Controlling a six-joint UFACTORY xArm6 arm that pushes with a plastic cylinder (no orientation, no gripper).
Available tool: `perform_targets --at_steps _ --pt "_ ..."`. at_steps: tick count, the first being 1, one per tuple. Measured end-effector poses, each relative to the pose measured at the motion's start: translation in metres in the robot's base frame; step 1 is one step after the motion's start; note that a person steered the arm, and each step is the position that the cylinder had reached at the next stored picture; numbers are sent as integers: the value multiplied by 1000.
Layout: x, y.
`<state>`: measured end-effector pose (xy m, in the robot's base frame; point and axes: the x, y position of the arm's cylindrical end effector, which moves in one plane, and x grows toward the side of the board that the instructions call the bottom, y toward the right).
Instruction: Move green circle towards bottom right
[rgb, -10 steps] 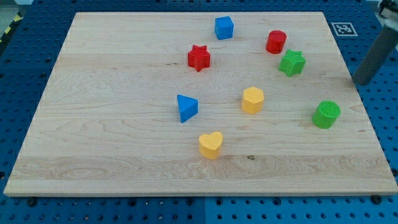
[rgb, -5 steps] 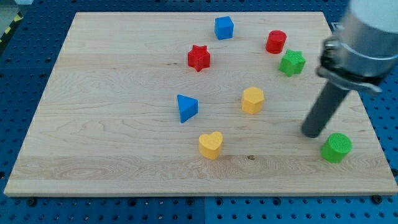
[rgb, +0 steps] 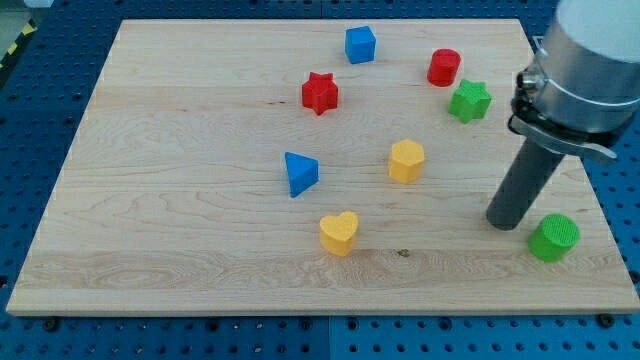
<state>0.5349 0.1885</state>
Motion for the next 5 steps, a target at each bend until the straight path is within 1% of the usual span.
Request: perform_targets --at_steps 1,2,3,4,5 --pt "24 13" --pt "20 12" --pt "-38 15" --pt "-13 62" --pt "14 63"
